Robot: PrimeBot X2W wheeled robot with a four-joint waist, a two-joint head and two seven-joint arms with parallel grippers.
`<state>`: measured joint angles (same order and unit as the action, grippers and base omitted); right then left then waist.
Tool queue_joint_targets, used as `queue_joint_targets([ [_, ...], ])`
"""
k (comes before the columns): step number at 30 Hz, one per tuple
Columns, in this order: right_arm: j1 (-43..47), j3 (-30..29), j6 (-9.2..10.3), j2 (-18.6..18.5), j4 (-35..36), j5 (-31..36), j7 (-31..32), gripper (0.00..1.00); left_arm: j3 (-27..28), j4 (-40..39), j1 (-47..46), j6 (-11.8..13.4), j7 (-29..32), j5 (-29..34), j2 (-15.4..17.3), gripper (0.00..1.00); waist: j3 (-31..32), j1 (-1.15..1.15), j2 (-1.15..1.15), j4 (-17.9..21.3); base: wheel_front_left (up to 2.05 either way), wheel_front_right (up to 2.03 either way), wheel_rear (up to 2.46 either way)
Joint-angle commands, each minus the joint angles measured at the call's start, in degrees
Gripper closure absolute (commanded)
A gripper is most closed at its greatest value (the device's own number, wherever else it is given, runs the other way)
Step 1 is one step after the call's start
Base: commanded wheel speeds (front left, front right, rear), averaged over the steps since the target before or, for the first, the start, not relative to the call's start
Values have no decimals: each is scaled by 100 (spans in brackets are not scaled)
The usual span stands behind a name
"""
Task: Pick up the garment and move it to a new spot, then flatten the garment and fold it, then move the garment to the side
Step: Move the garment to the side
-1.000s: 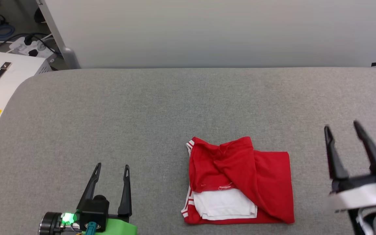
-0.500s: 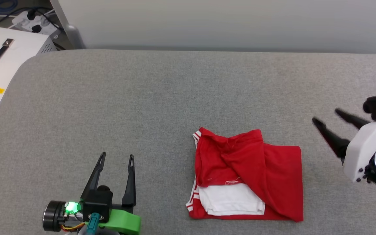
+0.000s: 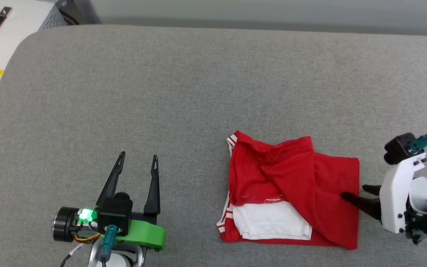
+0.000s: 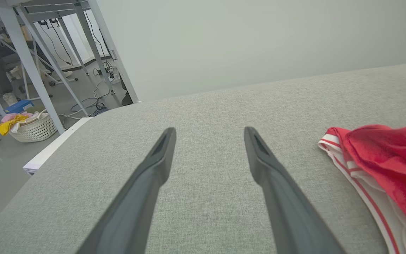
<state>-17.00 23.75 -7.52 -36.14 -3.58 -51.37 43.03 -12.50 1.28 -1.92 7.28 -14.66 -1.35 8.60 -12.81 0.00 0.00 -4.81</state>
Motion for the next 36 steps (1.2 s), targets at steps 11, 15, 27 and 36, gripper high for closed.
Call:
queue_joint_targets([
  [11,-84,953,3,434,-766,-283,-530,0,-76,13,-396,-70,-34,70,-93,0,-546,0,0,-295,0,0,0],
  [15,-190,1171,3,334,-848,-317,-851,53,-55,34,-382,-44,-34,60,-98,0,-517,0,0,-284,0,0,0],
  [27,-678,1317,3,-317,-332,-220,-1865,100,-29,73,-190,-9,-34,37,-105,0,-128,0,0,49,0,0,0],
  [36,-1131,1272,3,-912,385,393,-2041,100,15,25,-53,9,-34,36,-86,0,-23,0,0,742,0,0,0],
])
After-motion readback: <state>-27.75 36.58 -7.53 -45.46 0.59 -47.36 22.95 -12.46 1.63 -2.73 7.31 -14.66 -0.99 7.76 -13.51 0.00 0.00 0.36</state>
